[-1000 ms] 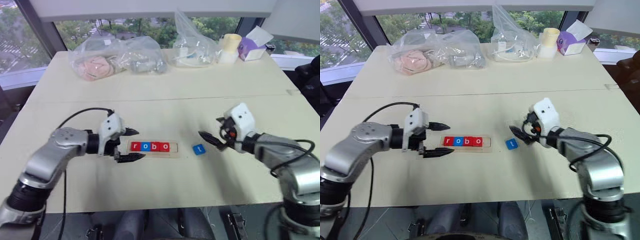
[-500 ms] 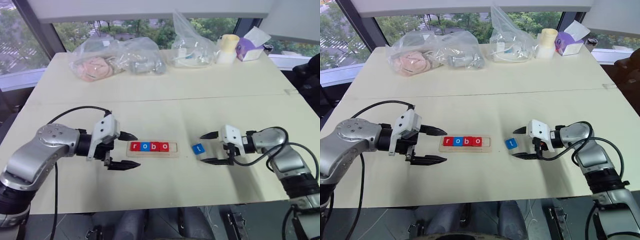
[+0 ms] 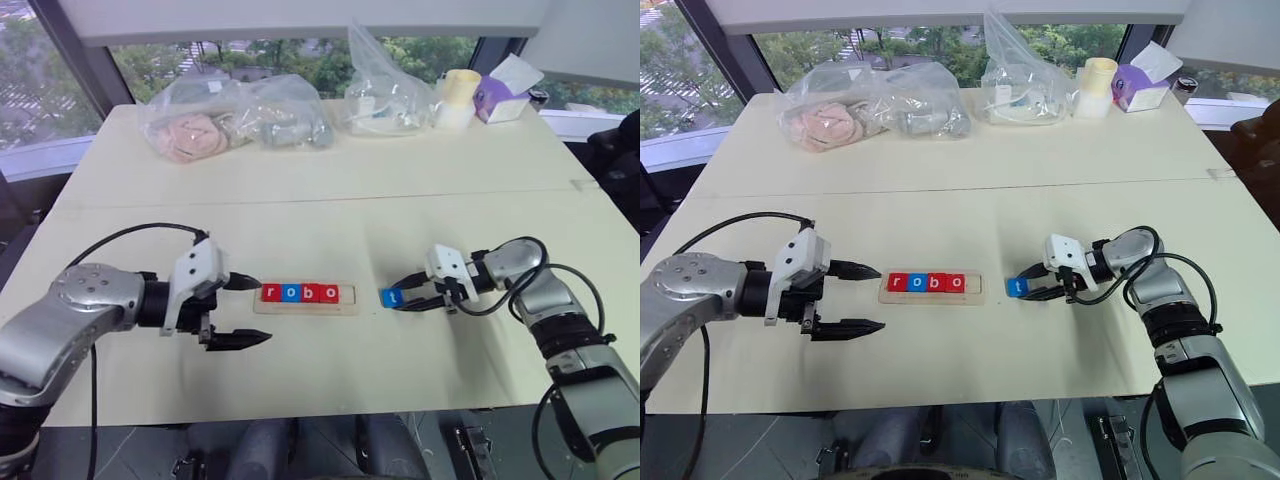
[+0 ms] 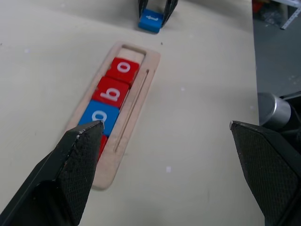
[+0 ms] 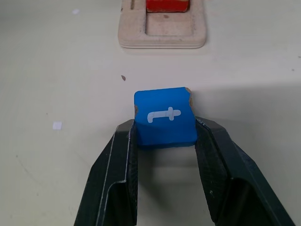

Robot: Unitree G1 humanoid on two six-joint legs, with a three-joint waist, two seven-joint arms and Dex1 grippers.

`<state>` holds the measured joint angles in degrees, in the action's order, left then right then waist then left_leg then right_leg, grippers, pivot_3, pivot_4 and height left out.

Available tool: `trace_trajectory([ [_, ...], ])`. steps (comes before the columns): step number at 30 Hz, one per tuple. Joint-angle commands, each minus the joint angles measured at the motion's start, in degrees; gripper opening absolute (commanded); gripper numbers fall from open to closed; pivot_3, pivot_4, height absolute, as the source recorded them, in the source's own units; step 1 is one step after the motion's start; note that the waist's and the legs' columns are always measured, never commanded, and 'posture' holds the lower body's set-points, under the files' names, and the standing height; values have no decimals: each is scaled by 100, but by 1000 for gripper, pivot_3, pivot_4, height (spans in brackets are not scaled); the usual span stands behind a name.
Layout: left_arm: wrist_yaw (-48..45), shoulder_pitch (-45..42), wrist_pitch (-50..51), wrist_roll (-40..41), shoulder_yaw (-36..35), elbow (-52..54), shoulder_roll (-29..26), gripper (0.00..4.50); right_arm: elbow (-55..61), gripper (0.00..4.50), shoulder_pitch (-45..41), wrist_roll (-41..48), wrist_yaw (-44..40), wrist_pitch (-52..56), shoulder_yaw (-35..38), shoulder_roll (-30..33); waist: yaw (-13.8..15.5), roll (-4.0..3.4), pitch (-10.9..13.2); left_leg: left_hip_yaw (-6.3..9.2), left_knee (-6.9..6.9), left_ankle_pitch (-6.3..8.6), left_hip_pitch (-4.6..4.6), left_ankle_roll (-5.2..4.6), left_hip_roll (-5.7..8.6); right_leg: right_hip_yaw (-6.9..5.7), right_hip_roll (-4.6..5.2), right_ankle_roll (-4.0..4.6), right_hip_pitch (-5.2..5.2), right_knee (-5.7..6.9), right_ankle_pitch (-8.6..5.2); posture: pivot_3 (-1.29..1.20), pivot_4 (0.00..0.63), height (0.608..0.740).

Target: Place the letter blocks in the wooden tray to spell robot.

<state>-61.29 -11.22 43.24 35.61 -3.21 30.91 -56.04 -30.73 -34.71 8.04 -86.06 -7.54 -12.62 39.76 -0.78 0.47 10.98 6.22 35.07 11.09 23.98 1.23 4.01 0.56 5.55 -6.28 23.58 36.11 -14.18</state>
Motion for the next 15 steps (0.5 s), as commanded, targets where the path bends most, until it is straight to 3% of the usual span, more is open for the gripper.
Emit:
trace_trajectory([
  [1,46,1,-122,-16,-158,56,-46,4500,1011,1135,-48,263,296,814,222,-25,1,0,0,1,0,0,0,0,0,1,0,0,1,1,0,0,150,740],
  [8,60,-199,-276,-155,109,-154,65,4500,2946,1135,169,239,1267,2629,52,-172,12,-1,0,2,-5,1,3,2,0,5,1,1,9,2,-1,0,150,740],
  [15,32,-397,-437,-297,344,-395,243,4500,3361,1135,382,-251,1729,2808,-358,-155,16,1,0,1,-2,1,8,2,5,5,6,1,9,-2,-1,0,150,740],
])
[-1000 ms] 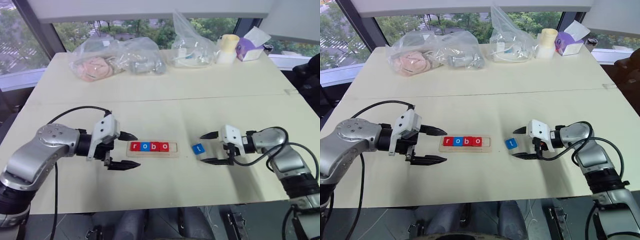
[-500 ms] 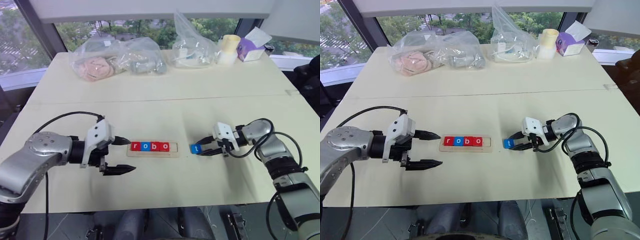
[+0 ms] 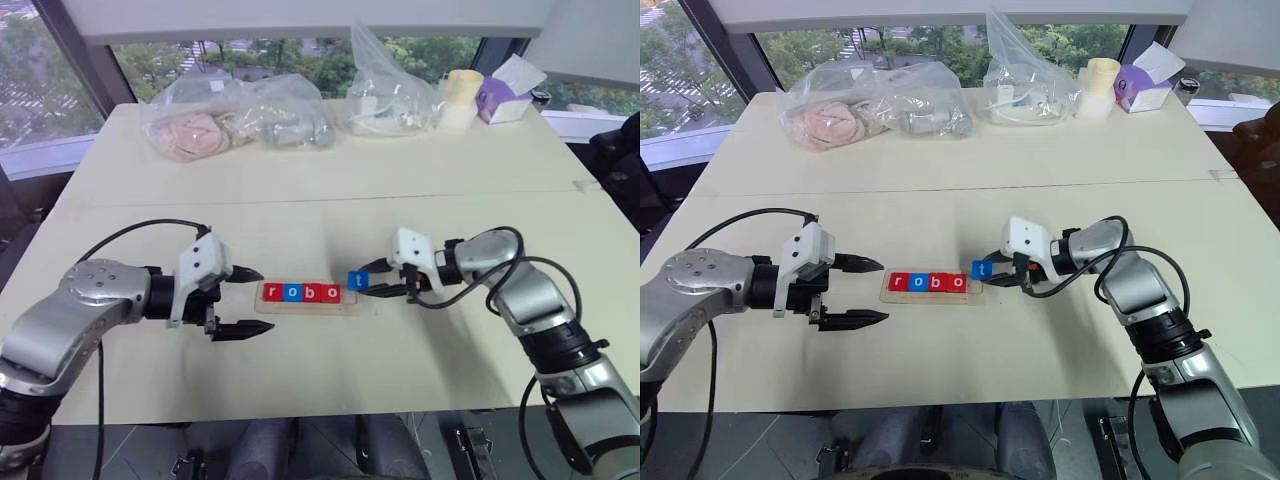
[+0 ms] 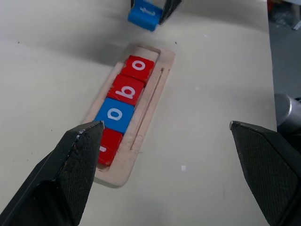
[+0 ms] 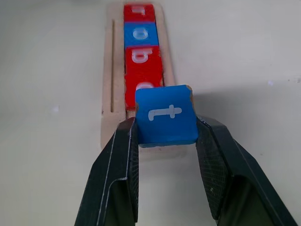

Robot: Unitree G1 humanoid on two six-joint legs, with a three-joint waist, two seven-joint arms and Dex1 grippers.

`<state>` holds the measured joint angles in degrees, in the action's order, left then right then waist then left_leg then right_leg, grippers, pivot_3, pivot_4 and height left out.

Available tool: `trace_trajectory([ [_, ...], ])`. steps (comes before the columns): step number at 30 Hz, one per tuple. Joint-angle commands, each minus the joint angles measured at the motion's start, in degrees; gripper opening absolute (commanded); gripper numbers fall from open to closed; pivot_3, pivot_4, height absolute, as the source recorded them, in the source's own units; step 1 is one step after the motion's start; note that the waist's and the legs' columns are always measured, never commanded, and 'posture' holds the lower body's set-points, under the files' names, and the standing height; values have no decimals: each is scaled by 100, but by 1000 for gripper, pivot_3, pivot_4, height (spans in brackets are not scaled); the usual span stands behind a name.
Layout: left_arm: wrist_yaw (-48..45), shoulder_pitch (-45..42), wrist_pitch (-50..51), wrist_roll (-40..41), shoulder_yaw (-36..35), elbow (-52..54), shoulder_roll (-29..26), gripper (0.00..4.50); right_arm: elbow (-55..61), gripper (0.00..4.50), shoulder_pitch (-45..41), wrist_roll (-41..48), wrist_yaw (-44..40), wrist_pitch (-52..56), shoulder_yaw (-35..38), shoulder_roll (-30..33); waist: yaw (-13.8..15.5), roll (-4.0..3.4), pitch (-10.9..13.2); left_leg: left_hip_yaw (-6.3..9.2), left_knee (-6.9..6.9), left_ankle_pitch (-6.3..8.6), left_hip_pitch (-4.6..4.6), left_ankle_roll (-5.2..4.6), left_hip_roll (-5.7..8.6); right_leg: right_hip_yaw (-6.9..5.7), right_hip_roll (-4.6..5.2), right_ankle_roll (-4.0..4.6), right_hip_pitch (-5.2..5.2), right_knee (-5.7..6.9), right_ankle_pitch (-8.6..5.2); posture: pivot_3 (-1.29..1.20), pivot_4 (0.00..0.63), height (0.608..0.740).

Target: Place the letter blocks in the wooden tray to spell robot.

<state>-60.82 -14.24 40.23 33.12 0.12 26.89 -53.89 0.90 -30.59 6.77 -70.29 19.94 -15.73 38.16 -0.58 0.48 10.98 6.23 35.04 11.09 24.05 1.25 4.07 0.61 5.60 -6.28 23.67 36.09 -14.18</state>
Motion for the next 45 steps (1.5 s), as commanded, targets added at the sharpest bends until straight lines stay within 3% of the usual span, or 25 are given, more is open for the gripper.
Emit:
trace_trajectory([
  [1,-9,-106,-135,-52,25,5,42,4500,181,1135,-33,-191,188,39,-92,23,-6,0,0,0,-1,0,1,0,0,0,0,0,2,0,0,0,150,740],
  [32,393,26,-297,-204,73,76,293,4500,-9,1135,-105,-289,326,116,-415,-426,-17,0,0,0,0,-1,0,-1,-2,-1,-5,-2,3,4,2,0,150,740],
  [39,404,-1,-328,-298,100,19,328,4500,60,4469,-184,-83,528,256,-179,-597,-21,0,0,0,0,-1,0,-1,-2,-1,-5,-2,4,4,1,0,150,740],
  [45,419,-3,-344,-363,70,-24,355,4500,-111,4469,-494,245,995,560,394,-778,-17,0,0,0,0,-1,0,0,-2,-1,-5,-3,4,5,2,0,150,740],
])
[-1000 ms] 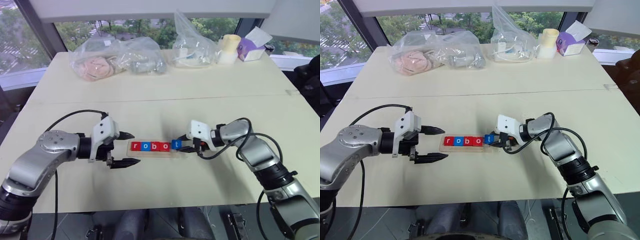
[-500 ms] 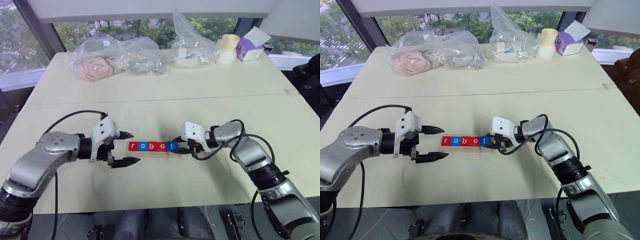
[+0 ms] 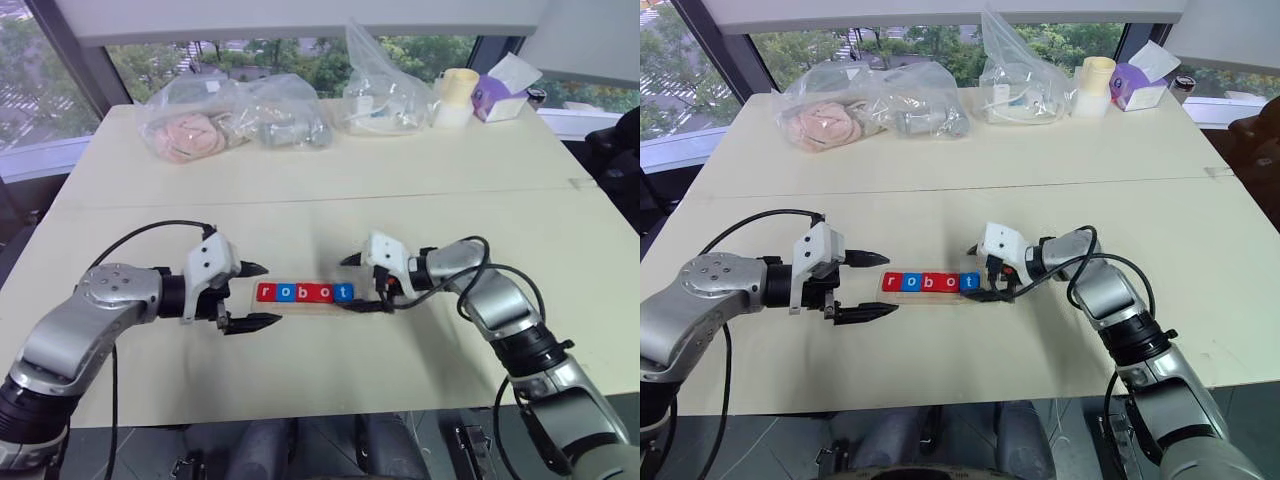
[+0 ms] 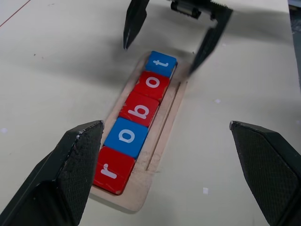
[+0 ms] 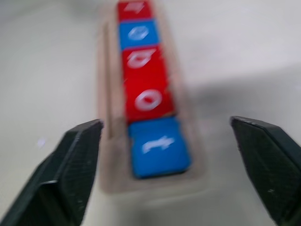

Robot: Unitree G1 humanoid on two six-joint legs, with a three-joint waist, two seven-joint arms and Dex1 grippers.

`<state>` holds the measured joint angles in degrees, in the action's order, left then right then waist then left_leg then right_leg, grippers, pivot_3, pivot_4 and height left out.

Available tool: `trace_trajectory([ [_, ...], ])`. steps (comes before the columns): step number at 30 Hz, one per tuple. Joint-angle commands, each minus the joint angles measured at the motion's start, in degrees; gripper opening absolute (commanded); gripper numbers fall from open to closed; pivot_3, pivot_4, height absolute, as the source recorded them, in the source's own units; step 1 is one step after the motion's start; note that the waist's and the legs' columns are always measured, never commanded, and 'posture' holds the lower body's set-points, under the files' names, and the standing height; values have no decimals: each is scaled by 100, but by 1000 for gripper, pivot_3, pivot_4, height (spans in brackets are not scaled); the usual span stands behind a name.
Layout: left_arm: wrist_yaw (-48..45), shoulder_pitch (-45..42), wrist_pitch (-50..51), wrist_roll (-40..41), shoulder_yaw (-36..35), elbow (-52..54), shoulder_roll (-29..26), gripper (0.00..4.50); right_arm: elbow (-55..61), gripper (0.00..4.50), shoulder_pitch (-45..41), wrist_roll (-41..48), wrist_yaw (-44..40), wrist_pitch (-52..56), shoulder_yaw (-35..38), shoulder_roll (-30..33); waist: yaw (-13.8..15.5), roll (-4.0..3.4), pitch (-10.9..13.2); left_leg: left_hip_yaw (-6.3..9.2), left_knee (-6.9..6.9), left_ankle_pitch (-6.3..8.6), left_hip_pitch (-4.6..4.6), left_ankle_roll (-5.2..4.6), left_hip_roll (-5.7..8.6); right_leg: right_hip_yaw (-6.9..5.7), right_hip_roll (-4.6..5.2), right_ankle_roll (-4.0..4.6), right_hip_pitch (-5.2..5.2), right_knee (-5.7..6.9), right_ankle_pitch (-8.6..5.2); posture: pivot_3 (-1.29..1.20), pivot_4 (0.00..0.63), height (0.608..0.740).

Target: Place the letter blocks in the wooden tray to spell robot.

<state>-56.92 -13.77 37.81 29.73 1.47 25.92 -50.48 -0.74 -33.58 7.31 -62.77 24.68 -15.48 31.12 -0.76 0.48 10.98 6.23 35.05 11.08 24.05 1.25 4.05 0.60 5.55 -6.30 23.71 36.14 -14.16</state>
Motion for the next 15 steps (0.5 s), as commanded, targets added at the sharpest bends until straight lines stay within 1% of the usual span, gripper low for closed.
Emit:
trace_trajectory([
  [1,30,-44,-81,1,-91,85,20,4500,-12,4469,-215,163,394,83,449,-96,1,0,0,0,0,0,0,0,0,0,0,0,0,0,0,0,150,740],
  [3,37,-36,4,183,-225,127,85,4500,-186,4469,-178,75,711,-101,623,-121,2,1,0,0,-1,0,0,0,0,0,0,0,0,0,0,0,150,740],
  [4,111,-60,147,407,-377,153,184,4500,-238,4469,-115,104,829,-178,758,-120,12,0,0,0,-1,0,0,0,0,0,0,0,0,-1,0,0,150,740],
  [6,282,-5,335,656,-680,141,292,4500,-25,4469,93,418,928,20,1128,-75,27,1,0,1,0,0,1,0,2,0,1,-1,-1,-1,0,0,150,740],
  [8,318,299,481,815,-1013,172,226,4500,658,4469,489,992,759,510,1527,107,15,0,-1,3,0,0,2,0,2,-1,1,-15,-1,-2,8,0,150,740],
  [11,480,710,614,916,-1455,280,167,4500,1669,4469,1068,1629,630,1231,1891,463,1,-2,-1,2,-6,1,3,-1,1,2,2,-16,5,0,8,0,150,740],
  [13,664,1250,754,1015,-1967,448,194,4500,2565,4469,1581,2247,795,2079,2351,751,-9,-2,-1,1,-8,1,7,-2,-2,5,3,-7,10,1,3,0,150,740],
  [15,781,1752,869,1146,-2348,617,269,4500,3159,4469,1975,2577,1031,2638,2642,946,-11,-3,-1,0,-8,2,12,-2,-7,9,7,3,16,1,-3,0,150,740],
])
